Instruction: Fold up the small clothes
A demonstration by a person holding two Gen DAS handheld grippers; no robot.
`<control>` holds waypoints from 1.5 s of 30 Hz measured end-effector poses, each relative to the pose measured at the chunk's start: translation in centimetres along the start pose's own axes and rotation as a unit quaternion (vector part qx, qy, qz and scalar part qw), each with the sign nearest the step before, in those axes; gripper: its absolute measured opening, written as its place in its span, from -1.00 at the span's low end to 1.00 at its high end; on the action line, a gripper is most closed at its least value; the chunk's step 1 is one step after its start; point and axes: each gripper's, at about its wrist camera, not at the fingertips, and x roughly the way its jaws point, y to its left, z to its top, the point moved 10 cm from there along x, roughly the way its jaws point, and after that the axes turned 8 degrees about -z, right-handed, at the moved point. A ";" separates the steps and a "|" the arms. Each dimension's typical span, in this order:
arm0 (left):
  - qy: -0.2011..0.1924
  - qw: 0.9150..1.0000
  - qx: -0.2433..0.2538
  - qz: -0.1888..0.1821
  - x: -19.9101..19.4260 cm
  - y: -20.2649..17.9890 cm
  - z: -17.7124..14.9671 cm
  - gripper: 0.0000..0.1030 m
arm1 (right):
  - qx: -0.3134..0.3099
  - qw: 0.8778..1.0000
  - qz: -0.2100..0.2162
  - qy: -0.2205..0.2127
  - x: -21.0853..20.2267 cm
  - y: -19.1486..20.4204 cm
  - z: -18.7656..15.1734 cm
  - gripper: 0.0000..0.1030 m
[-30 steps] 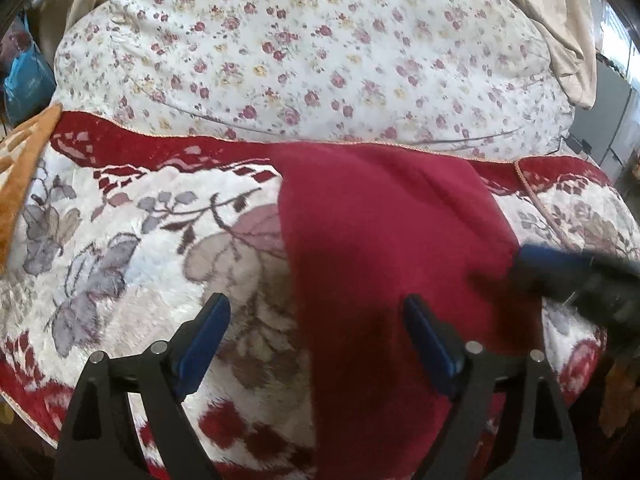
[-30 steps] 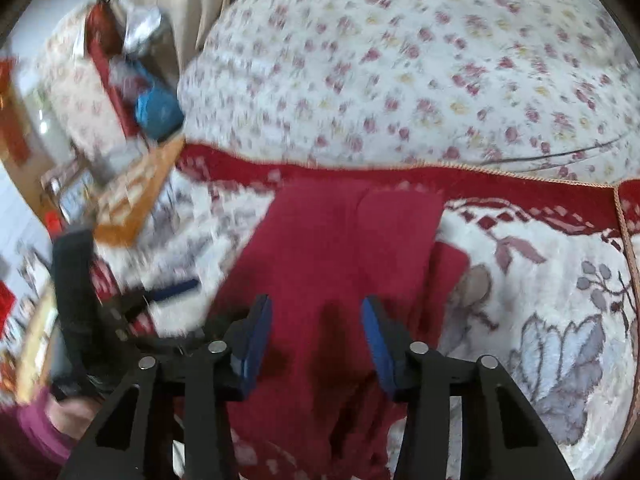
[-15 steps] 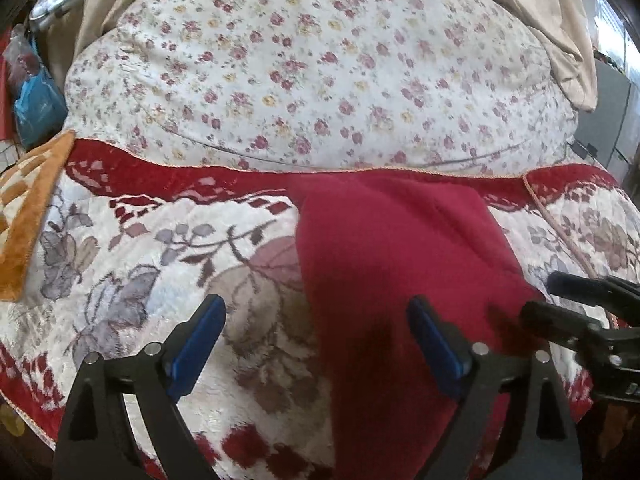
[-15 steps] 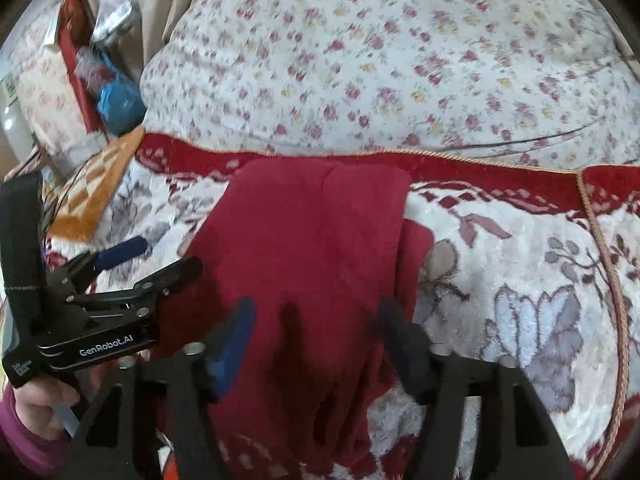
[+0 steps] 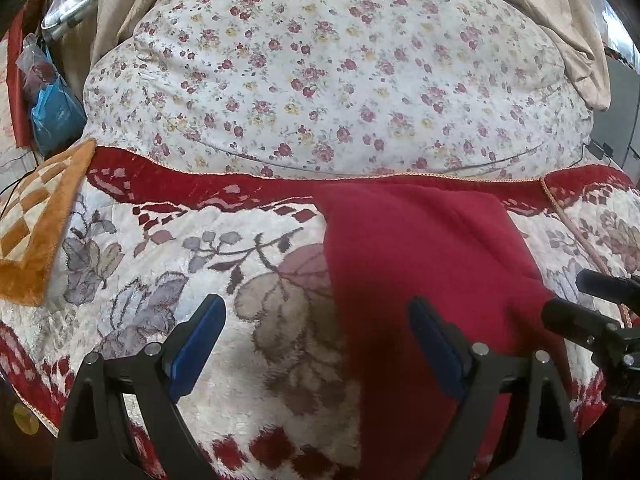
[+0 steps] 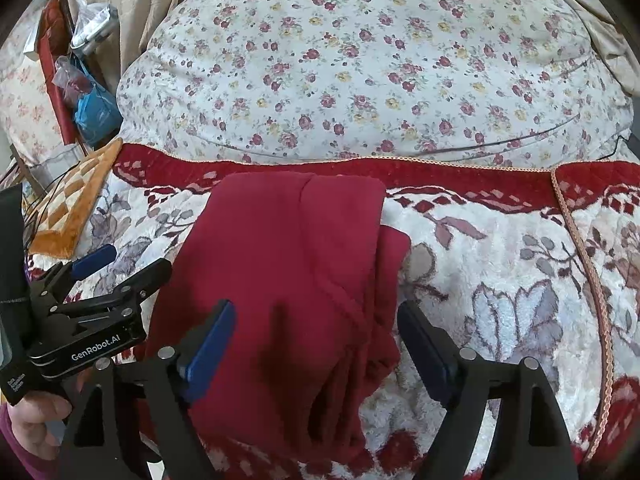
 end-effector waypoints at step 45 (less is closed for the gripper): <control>0.010 1.000 -0.016 0.018 1.0 0.8 -0.4 0.78 | 0.005 0.999 -0.019 0.028 2.6 0.1 -0.7 0.81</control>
